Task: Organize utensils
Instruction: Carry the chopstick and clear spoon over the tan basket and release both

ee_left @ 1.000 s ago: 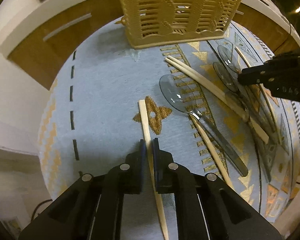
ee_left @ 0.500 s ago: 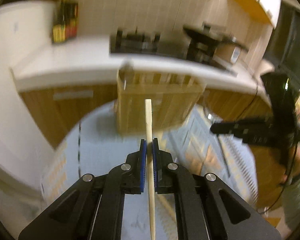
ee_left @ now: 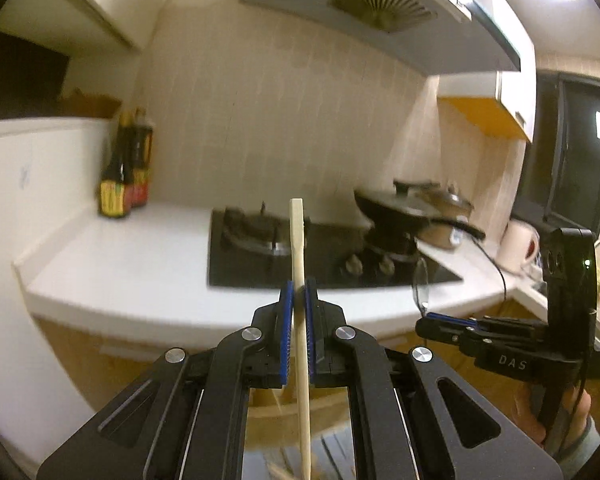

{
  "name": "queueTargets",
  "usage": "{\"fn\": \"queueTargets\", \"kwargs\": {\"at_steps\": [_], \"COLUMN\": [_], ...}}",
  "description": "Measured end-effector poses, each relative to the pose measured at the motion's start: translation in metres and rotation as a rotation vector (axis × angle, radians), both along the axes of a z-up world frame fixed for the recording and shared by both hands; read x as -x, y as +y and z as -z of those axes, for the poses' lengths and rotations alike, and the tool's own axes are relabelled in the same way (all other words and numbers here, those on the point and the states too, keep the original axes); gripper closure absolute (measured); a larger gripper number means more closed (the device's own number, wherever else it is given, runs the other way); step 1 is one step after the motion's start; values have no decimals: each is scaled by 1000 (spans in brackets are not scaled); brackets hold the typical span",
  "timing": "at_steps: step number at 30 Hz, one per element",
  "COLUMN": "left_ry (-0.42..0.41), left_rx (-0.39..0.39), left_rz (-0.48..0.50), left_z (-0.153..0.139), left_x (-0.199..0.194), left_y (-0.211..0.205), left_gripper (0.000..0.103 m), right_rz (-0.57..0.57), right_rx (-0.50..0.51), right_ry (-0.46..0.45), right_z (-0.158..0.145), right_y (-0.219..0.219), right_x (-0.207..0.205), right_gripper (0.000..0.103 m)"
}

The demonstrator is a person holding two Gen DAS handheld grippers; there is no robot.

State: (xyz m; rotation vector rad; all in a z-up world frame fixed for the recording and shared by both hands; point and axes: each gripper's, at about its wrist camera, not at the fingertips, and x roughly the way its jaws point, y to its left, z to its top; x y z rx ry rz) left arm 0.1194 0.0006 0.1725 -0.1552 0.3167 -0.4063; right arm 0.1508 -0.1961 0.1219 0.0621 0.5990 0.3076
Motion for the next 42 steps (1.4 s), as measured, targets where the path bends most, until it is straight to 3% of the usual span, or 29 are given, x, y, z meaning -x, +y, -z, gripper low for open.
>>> {"fn": "queueTargets", "kwargs": {"at_steps": [4, 15, 24, 38, 40, 41, 42], "left_ry": [-59, -124, -142, -122, -110, -103, -93], "left_rx": [39, 49, 27, 27, 26, 26, 27], "left_rz": [-9, -96, -115, -95, -87, -79, -71], "left_z": [3, 29, 56, 81, 82, 83, 83], "left_x": [-22, -61, -64, -55, -52, -51, -48], "left_y": [1, 5, -3, 5, 7, 8, 10], "left_gripper": [99, 99, 99, 98, 95, 86, 75], "right_rz": [62, 111, 96, 52, 44, 38, 32], "right_rx": [-44, 34, 86, 114, 112, 104, 90], "right_ry": [-56, -208, -258, -249, -233, -221, -210], "right_z": [-2, 33, 53, 76, 76, 76, 76], "right_y": [-11, -7, -5, 1, 0, -1, -4], "right_x": [-25, -59, -54, -35, -32, -30, -26], "right_gripper": [93, 93, 93, 91, 84, 72, 53]}}
